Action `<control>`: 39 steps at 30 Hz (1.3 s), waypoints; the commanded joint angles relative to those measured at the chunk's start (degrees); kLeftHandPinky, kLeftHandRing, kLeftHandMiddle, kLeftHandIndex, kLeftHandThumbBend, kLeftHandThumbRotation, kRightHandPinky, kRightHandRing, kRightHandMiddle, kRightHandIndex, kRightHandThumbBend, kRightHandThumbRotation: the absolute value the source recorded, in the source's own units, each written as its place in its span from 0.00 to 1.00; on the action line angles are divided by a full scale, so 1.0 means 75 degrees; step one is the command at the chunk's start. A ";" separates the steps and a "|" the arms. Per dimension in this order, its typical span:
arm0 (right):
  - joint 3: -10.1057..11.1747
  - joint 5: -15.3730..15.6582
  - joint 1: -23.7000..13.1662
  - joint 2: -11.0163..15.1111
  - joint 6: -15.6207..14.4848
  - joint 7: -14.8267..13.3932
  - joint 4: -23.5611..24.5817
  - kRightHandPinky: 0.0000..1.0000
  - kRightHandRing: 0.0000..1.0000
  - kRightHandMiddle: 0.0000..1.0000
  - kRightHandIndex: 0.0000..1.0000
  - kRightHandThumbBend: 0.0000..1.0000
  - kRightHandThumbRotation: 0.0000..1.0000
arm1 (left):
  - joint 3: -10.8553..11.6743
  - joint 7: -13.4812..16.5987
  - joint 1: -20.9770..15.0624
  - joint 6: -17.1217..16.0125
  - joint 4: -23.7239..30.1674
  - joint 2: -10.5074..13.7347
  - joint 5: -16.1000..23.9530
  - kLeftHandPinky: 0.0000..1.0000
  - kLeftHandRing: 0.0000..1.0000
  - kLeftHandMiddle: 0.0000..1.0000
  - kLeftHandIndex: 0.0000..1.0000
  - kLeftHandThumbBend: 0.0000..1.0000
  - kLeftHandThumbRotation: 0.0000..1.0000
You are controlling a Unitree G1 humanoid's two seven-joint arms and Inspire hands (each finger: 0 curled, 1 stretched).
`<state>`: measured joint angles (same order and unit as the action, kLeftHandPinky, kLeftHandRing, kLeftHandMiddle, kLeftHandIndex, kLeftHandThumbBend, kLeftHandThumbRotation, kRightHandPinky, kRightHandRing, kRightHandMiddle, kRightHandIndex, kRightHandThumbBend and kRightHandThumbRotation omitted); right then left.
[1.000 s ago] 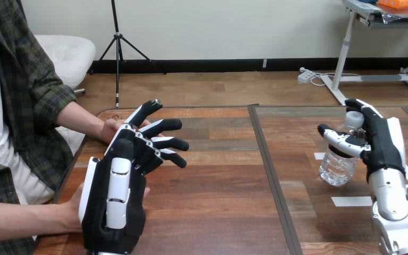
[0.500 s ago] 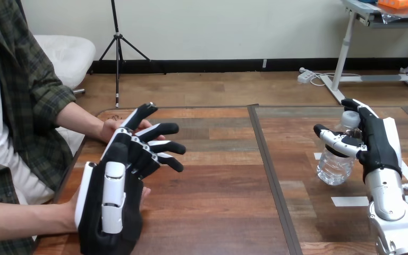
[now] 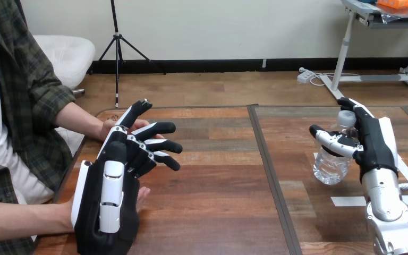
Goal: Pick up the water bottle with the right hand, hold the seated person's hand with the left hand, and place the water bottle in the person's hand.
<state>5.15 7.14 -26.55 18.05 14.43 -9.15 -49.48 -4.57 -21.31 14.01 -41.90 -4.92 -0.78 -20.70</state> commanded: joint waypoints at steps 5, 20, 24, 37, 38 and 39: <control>-0.0251 0.0192 -0.0374 -0.0216 0.0061 -0.0099 -0.0457 0.88 0.91 0.90 0.88 0.64 0.00 | 0.0073 0.0048 -0.0001 -0.0071 0.0311 -0.0032 0.0270 0.43 0.58 0.68 0.85 0.50 0.89; -0.0288 0.0065 -0.0426 -0.0512 0.0328 -0.0091 -0.0774 0.90 0.91 0.91 0.90 0.63 0.00 | 0.0085 -0.0153 -0.0005 0.0008 0.0435 0.0006 -0.0008 0.43 0.57 0.67 0.85 0.49 0.90; -0.0286 0.0079 -0.0431 -0.0575 0.0456 -0.0121 -0.0894 0.91 0.91 0.91 0.90 0.64 0.00 | 0.0096 -0.0196 0.0021 0.0006 0.0453 0.0034 -0.0018 0.42 0.57 0.67 0.85 0.49 0.90; -0.0191 -0.0005 -0.0512 -0.0749 0.0723 -0.0158 -0.1228 0.91 0.92 0.92 0.90 0.65 0.00 | 0.0097 -0.0146 0.0157 0.0171 0.0666 0.0041 0.0165 0.43 0.57 0.66 0.85 0.52 0.88; -0.0189 -0.0003 -0.0515 -0.0761 0.0742 -0.0178 -0.1249 0.91 0.92 0.92 0.90 0.65 0.00 | 0.0096 -0.0145 0.0171 0.0163 0.0667 0.0035 0.0184 0.43 0.57 0.66 0.85 0.52 0.87; -0.0186 -0.0002 -0.0515 -0.0768 0.0758 -0.0191 -0.1264 0.91 0.92 0.92 0.90 0.65 0.00 | 0.0094 -0.0145 0.0185 0.0159 0.0673 0.0029 0.0199 0.43 0.57 0.66 0.85 0.52 0.87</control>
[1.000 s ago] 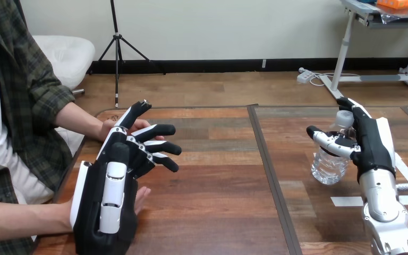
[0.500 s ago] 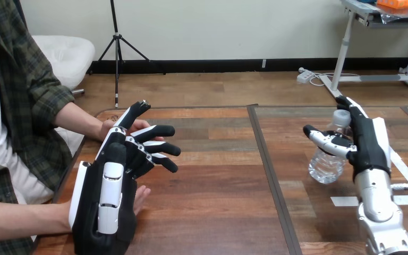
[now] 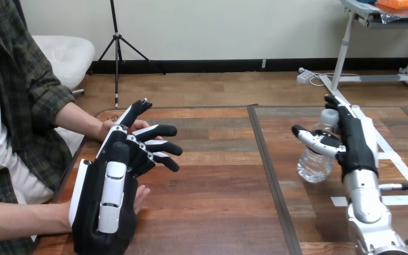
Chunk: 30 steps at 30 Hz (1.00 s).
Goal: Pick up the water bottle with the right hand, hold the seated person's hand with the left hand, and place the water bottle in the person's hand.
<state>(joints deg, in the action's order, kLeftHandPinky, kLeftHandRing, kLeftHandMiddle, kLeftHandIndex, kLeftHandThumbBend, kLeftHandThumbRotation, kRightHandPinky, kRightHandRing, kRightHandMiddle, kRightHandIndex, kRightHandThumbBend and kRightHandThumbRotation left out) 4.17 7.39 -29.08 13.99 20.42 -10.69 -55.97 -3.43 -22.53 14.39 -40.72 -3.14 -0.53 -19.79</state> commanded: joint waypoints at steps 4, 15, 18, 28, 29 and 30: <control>-0.0024 -0.0051 -0.0223 -0.0293 -0.0017 -0.0061 -0.0510 0.91 0.92 0.92 0.90 0.66 0.00 | -0.0076 0.0010 0.0187 -0.0001 0.0449 -0.0010 0.0127 0.43 0.57 0.66 0.85 0.51 0.88; 0.0143 -0.0258 -0.0357 -0.0454 0.0210 -0.0053 -0.0842 0.88 0.90 0.91 0.90 0.66 0.00 | -0.0100 0.0028 0.0238 -0.0030 0.0447 -0.0027 0.0253 0.43 0.57 0.66 0.86 0.48 0.90; 0.0204 -0.0354 -0.0387 -0.0510 0.0222 -0.0036 -0.0910 0.88 0.90 0.91 0.90 0.66 0.00 | -0.0103 0.0031 0.0239 -0.0069 0.0420 -0.0046 0.0291 0.43 0.57 0.66 0.86 0.47 0.91; 0.0381 -0.0650 -0.0471 -0.0712 0.0310 -0.0213 -0.1004 0.84 0.86 0.87 0.87 0.68 0.00 | -0.0105 0.0060 0.0226 -0.0054 0.0418 -0.0089 0.0322 0.43 0.57 0.66 0.86 0.47 0.92; 0.0409 -0.0680 -0.0477 -0.0732 0.0313 -0.0228 -0.1011 0.83 0.85 0.85 0.86 0.69 0.00 | -0.0104 0.0056 0.0222 -0.0071 0.0400 -0.0089 0.0330 0.43 0.57 0.67 0.86 0.47 0.92; 0.0425 -0.0703 -0.0481 -0.0746 0.0316 -0.0239 -0.1016 0.82 0.84 0.85 0.85 0.69 0.00 | -0.0103 0.0054 0.0220 -0.0083 0.0388 -0.0088 0.0335 0.44 0.57 0.67 0.86 0.47 0.92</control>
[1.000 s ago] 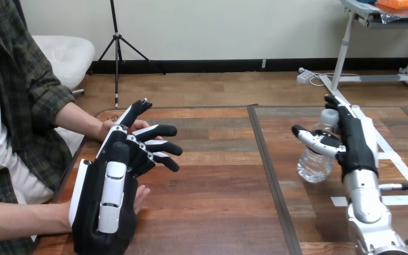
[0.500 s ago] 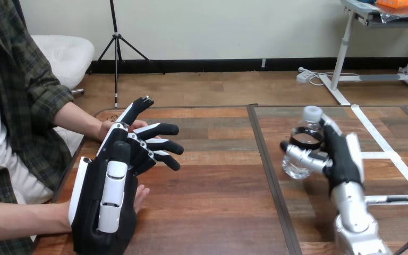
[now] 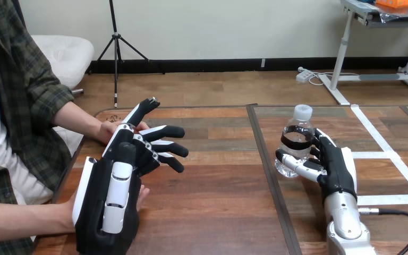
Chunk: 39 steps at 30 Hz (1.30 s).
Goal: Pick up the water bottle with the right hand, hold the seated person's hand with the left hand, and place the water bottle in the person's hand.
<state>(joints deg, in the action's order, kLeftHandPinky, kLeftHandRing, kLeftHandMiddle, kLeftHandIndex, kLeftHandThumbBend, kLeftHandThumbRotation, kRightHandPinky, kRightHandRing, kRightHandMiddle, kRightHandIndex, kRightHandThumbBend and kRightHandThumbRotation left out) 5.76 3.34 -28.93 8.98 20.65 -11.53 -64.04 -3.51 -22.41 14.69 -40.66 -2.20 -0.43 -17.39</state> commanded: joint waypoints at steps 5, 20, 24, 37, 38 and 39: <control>0.0347 -0.0384 -0.0537 -0.0176 0.0317 -0.0175 0.0033 0.75 0.75 0.77 0.80 0.68 0.00 | -0.0091 0.0094 0.0200 -0.0121 0.0257 -0.0117 0.0096 0.44 0.58 0.67 0.87 0.46 0.93; 0.0209 -0.0137 -0.0564 -0.0187 0.0366 -0.0672 0.0046 0.50 0.52 0.55 0.62 0.66 0.00 | -0.0150 0.0210 0.0286 -0.0134 0.0290 -0.0153 0.0177 0.44 0.58 0.67 0.87 0.49 0.94; 0.0203 -0.0134 -0.0555 -0.0186 0.0413 -0.0689 0.0054 0.49 0.51 0.53 0.60 0.66 0.00 | -0.0178 0.0225 0.0329 -0.0102 0.0335 -0.0159 0.0173 0.44 0.58 0.66 0.87 0.49 0.94; 0.0175 -0.0058 -0.0541 -0.0169 0.0363 -0.0774 0.0109 0.47 0.50 0.53 0.61 0.66 0.00 | -0.0217 0.0197 0.0396 -0.0129 0.0349 -0.0182 0.0061 0.43 0.57 0.66 0.87 0.49 0.93; 0.0175 -0.0057 -0.0539 -0.0169 0.0366 -0.0780 0.0109 0.48 0.50 0.53 0.61 0.66 0.00 | -0.0219 0.0193 0.0402 -0.0122 0.0353 -0.0179 0.0050 0.43 0.57 0.66 0.87 0.49 0.93; 0.0175 -0.0057 -0.0538 -0.0169 0.0368 -0.0784 0.0108 0.50 0.51 0.53 0.61 0.66 0.00 | -0.0220 0.0190 0.0406 -0.0117 0.0355 -0.0177 0.0043 0.43 0.58 0.66 0.88 0.49 0.93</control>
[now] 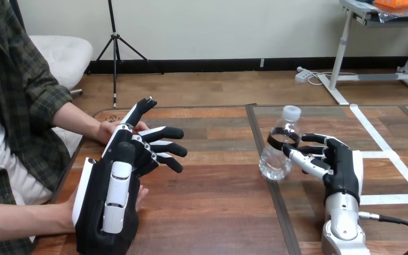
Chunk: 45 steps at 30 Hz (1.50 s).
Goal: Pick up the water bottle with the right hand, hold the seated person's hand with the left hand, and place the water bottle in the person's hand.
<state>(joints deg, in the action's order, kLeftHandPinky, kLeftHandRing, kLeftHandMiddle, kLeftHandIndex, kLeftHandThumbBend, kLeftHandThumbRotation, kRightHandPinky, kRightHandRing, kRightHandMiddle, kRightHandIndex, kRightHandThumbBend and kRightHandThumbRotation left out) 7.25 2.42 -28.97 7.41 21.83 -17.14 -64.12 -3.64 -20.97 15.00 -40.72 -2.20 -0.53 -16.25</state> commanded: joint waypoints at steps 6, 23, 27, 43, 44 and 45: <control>-0.0052 0.0108 -0.0522 0.0050 0.0236 -0.0070 0.0127 0.53 0.52 0.52 0.60 0.67 0.00 | -0.0193 -0.0028 0.0366 -0.0103 0.0346 -0.0152 -0.0164 0.43 0.57 0.66 0.88 0.48 0.92; -0.0084 0.0158 -0.0451 0.0061 0.0283 -0.0100 0.0162 0.50 0.50 0.52 0.60 0.67 0.00 | -0.0189 0.0021 0.0379 -0.0110 0.0338 -0.0159 -0.0129 0.43 0.57 0.65 0.86 0.49 0.91; -0.0057 0.0130 -0.0433 0.0046 0.0319 -0.0082 0.0182 0.49 0.50 0.52 0.59 0.67 0.00 | -0.0187 -0.0011 0.0359 -0.0131 0.0299 -0.0146 -0.0151 0.43 0.57 0.65 0.86 0.49 0.91; -0.0019 0.0090 -0.0399 0.0063 0.0413 -0.0044 0.0180 0.50 0.50 0.52 0.60 0.66 0.00 | -0.0176 -0.0015 0.0343 -0.0102 0.0325 -0.0145 -0.0198 0.43 0.57 0.64 0.85 0.49 0.93; -0.0027 0.0100 -0.0397 0.0069 0.0417 -0.0045 0.0183 0.49 0.50 0.52 0.60 0.67 0.00 | -0.0177 -0.0023 0.0338 -0.0101 0.0326 -0.0139 -0.0206 0.43 0.57 0.64 0.85 0.49 0.93; -0.0032 0.0107 -0.0397 0.0074 0.0419 -0.0046 0.0185 0.48 0.50 0.52 0.60 0.67 0.00 | -0.0176 -0.0028 0.0333 -0.0098 0.0327 -0.0134 -0.0214 0.43 0.57 0.64 0.85 0.49 0.93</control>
<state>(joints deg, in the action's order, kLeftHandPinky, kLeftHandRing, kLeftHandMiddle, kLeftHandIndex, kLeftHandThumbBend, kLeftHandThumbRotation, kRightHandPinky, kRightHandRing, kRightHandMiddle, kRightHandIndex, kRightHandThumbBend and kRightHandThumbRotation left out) 7.00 2.88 -28.96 7.14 22.99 -17.42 -64.12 -3.65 -20.98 15.18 -40.78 -2.20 -0.52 -17.38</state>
